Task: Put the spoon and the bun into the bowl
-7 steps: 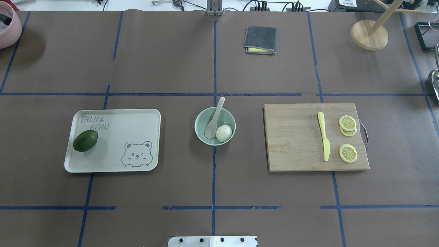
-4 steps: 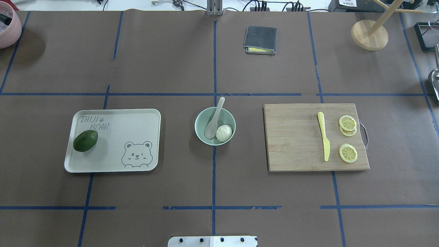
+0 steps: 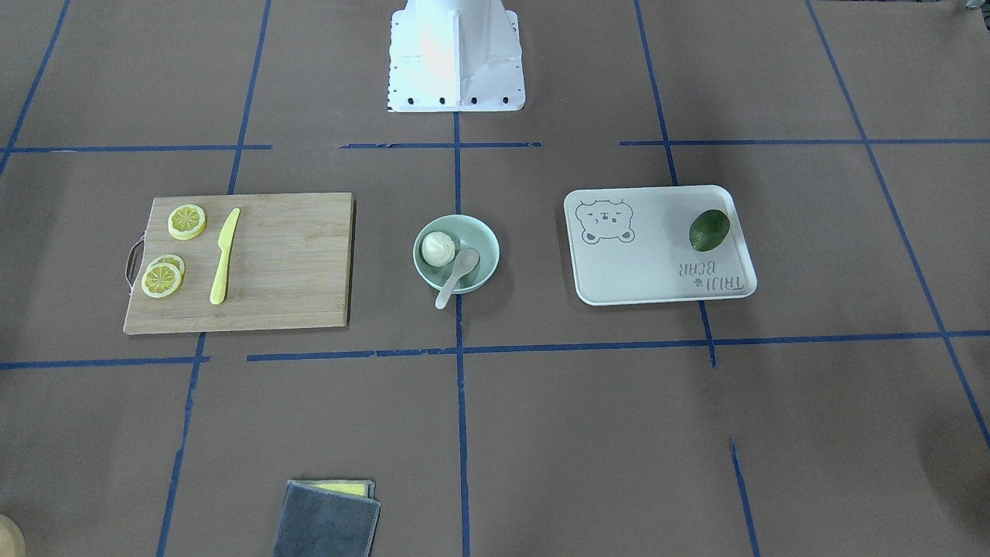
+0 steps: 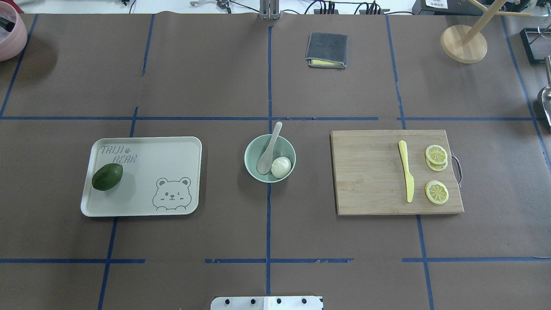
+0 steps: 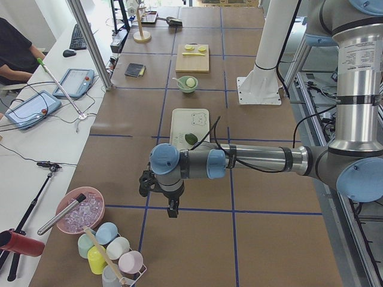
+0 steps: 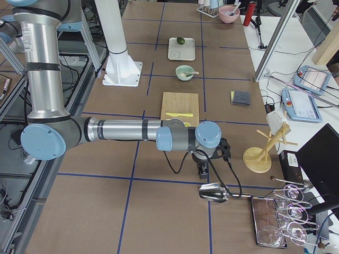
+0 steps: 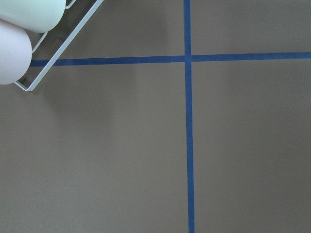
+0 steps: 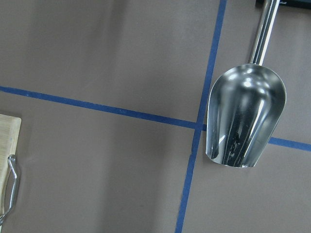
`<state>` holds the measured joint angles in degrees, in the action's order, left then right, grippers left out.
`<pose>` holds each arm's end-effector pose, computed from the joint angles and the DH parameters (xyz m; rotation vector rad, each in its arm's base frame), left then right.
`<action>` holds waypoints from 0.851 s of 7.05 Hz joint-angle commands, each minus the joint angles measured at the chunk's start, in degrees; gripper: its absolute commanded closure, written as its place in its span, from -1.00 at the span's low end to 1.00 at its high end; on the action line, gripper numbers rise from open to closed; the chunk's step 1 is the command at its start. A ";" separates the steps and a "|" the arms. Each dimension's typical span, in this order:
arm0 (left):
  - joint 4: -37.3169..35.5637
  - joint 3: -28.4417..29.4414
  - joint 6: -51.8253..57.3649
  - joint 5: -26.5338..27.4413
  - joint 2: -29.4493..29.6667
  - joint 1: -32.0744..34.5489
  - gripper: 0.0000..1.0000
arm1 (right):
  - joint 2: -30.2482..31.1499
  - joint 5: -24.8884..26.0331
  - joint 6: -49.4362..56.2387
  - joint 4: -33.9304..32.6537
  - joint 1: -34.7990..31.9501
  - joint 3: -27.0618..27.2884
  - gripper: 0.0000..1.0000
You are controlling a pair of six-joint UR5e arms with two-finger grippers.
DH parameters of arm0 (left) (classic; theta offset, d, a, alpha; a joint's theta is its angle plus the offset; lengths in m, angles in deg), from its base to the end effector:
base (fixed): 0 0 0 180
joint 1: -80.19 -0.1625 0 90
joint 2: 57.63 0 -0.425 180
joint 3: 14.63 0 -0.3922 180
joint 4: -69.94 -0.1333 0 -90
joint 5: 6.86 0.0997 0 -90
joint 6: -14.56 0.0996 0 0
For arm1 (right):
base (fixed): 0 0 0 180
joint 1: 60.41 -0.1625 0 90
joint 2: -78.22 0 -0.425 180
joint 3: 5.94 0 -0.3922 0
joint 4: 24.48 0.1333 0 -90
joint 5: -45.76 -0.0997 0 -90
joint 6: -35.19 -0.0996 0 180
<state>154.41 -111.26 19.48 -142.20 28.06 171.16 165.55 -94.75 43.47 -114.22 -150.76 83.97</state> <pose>-0.0702 -0.4544 0.6459 -0.0124 0.7929 0.0431 0.0596 -0.5140 0.6277 0.1126 -0.8763 -0.1511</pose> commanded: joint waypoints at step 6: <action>0.09 -0.05 0.00 -0.01 0.00 0.00 -1.00 | 0.03 3.30 -2.98 0.09 0.00 -0.18 -1.00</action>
<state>154.49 -111.31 19.48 -142.21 28.06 171.16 165.41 -93.39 42.73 -114.13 -150.76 83.89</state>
